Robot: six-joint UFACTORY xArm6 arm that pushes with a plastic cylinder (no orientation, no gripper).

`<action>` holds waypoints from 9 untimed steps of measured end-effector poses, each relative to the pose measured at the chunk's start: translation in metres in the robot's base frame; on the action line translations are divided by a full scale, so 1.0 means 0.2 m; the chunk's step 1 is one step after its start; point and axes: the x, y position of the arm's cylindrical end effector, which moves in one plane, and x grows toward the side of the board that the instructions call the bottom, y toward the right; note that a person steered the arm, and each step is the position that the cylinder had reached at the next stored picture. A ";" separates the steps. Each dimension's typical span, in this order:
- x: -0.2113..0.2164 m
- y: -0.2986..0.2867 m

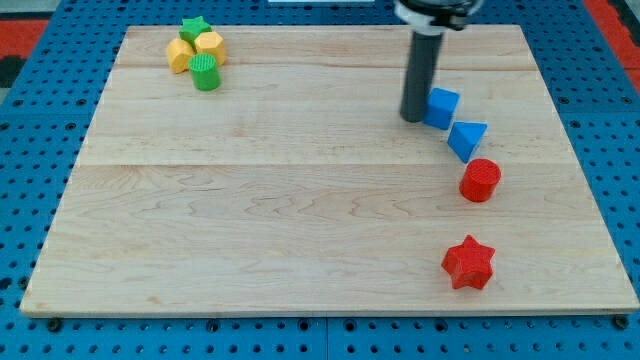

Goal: Push the red star diagonally right below the green circle

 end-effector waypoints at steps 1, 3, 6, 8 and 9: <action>0.06 -0.04; 0.99 -0.16; 1.01 0.00; 1.05 0.06; 1.04 0.34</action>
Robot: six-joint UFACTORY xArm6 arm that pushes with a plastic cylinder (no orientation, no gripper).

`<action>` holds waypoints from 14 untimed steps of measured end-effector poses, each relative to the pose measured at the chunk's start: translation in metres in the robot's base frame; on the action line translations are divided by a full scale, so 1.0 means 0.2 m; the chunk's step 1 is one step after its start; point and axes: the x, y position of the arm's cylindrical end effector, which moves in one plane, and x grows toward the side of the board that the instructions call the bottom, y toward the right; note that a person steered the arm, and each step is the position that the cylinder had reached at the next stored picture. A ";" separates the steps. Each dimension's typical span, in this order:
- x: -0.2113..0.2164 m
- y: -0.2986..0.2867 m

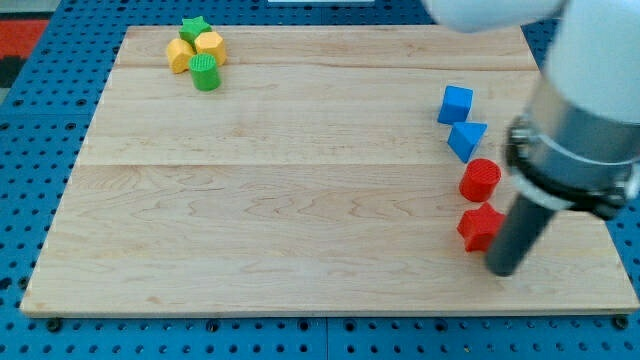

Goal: Push the red star diagonally right below the green circle

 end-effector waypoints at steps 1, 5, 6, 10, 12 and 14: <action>0.07 0.08; 0.11 0.08; 0.11 0.08; 0.09 0.08; -0.19 0.01; -0.14 -0.71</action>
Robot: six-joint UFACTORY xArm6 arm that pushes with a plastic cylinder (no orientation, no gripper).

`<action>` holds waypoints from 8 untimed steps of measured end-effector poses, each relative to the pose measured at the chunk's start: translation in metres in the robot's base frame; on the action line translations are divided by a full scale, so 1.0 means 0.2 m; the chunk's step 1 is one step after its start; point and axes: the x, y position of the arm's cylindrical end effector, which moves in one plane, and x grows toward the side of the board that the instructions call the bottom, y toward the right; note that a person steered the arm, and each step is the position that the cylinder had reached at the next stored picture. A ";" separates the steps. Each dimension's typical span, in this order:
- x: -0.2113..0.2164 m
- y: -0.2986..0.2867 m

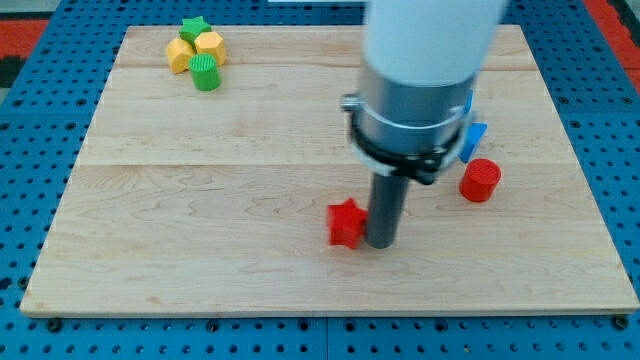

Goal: Push the red star diagonally right below the green circle

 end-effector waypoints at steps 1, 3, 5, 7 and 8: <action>0.05 -0.19; -0.16 -0.18; -0.17 -0.15; -0.18 -0.15; -0.22 -0.15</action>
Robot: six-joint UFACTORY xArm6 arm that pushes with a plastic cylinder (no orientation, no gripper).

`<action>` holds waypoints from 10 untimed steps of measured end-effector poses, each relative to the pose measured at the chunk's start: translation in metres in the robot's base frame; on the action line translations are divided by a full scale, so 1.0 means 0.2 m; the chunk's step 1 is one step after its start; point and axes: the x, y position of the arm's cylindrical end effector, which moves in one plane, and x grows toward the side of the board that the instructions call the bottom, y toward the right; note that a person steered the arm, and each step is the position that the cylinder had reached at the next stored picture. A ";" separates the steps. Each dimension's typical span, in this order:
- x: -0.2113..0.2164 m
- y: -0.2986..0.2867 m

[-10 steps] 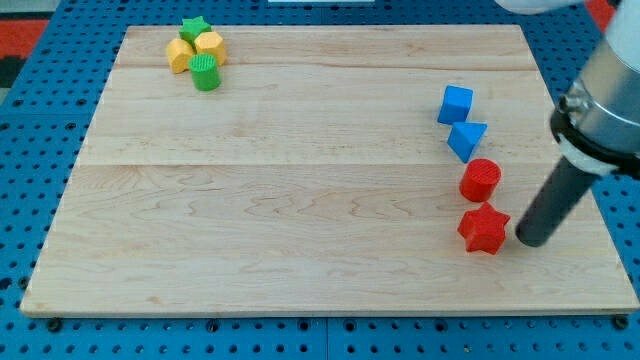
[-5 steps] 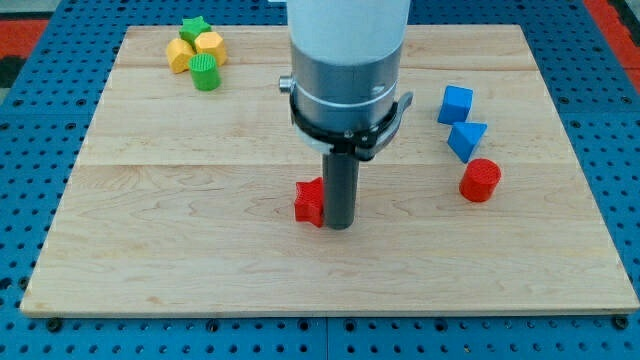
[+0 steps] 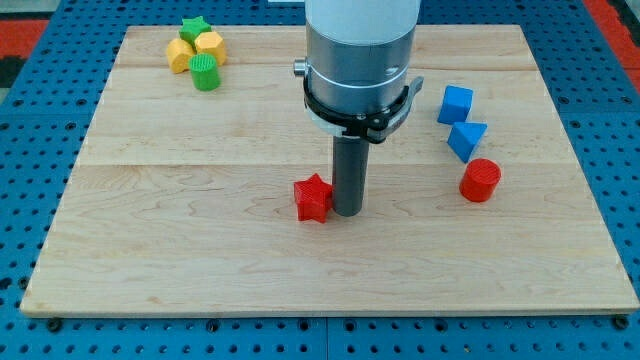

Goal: Push the red star diagonally right below the green circle

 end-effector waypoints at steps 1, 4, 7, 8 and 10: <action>-0.13 0.04; 0.18 0.20; 0.25 -0.16; 0.03 -0.13; -0.31 0.00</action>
